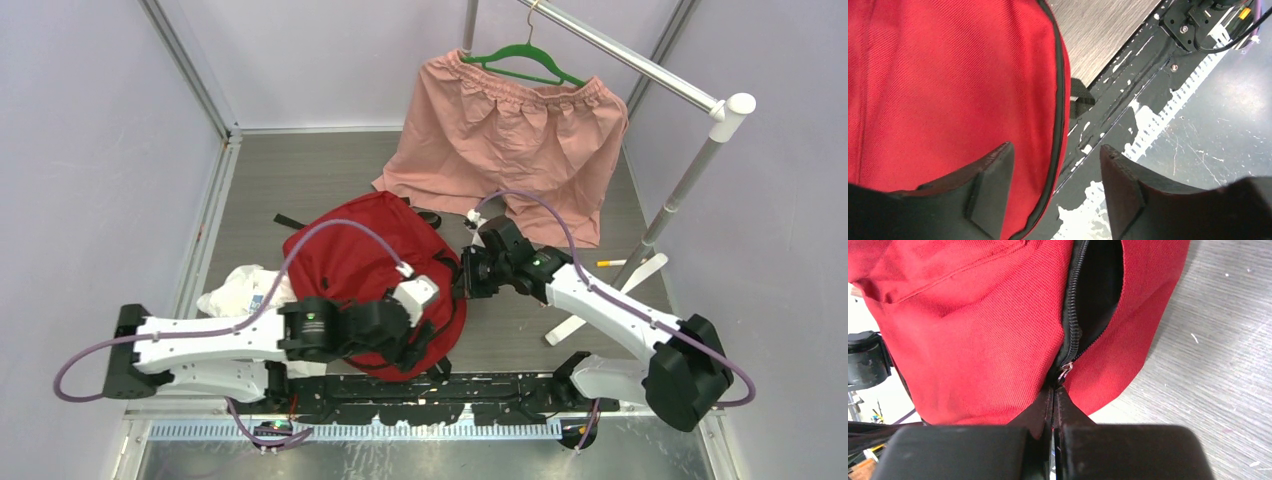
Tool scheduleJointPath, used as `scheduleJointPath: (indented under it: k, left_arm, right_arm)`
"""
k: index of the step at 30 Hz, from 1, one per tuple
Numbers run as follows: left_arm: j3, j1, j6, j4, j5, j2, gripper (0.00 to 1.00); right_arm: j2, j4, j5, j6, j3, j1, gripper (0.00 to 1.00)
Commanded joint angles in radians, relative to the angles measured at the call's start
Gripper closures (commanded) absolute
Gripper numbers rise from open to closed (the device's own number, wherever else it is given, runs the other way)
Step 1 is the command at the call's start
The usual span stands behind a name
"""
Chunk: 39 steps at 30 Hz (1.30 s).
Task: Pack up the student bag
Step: Zip the student bag at the center of the board.
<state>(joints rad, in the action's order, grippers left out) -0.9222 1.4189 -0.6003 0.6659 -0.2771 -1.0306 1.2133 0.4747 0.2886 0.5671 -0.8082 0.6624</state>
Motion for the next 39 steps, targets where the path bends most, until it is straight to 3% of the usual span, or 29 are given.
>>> scheduleJointPath:
  k: [1, 3, 4, 8, 17, 20, 21, 22, 24, 25, 33, 39]
  left_arm:
    - [-0.116, 0.008, 0.09, -0.098, 0.011, -0.142, 0.29]
    - [-0.15, 0.016, 0.103, -0.11, -0.04, -0.206, 0.03]
    - [-0.164, 0.018, 0.107, -0.123, -0.069, -0.234, 0.01]
    - [-0.228, 0.02, 0.124, -0.138, -0.143, -0.356, 0.02]
    - [-0.292, 0.022, 0.14, -0.092, -0.14, -0.546, 0.16]
    - [-0.309, 0.022, 0.139, -0.072, -0.114, -0.577, 0.32]
    - [-0.311, 0.022, 0.136, -0.072, -0.107, -0.581, 0.43]
    - [-0.309, 0.022, 0.133, -0.076, -0.104, -0.58, 0.65]
    - [-0.303, 0.022, 0.128, -0.085, -0.114, -0.565, 0.96]
    - [-0.299, 0.022, 0.123, -0.087, -0.123, -0.556, 1.0]
    - [-0.194, 0.022, 0.103, -0.113, -0.061, -0.424, 1.0]
    - [-0.004, 0.023, 0.015, -0.171, 0.034, -0.176, 1.0]
  right_arm:
    - [-0.083, -0.022, 0.017, 0.061, 0.023, 0.018, 0.99]
    - [-0.1, -0.018, 0.013, 0.063, 0.024, 0.019, 0.99]
    - [-0.101, -0.016, 0.01, 0.062, 0.022, 0.019, 0.99]
    - [-0.08, -0.006, 0.01, 0.049, 0.007, 0.019, 0.99]
    - [-0.094, -0.008, 0.005, 0.047, 0.012, 0.019, 0.99]
    - [-0.1, -0.003, 0.005, 0.044, 0.02, 0.019, 0.99]
    - [-0.104, 0.0, 0.003, 0.044, 0.022, 0.019, 0.99]
    - [-0.106, 0.003, 0.0, 0.043, 0.024, 0.019, 0.99]
    - [-0.112, 0.01, -0.002, 0.043, 0.021, 0.019, 0.99]
    - [-0.114, 0.013, -0.001, 0.043, 0.02, 0.019, 0.99]
    - [-0.108, 0.033, -0.034, 0.016, -0.003, 0.019, 0.99]
    - [-0.041, 0.041, -0.094, -0.038, -0.056, -0.003, 0.99]
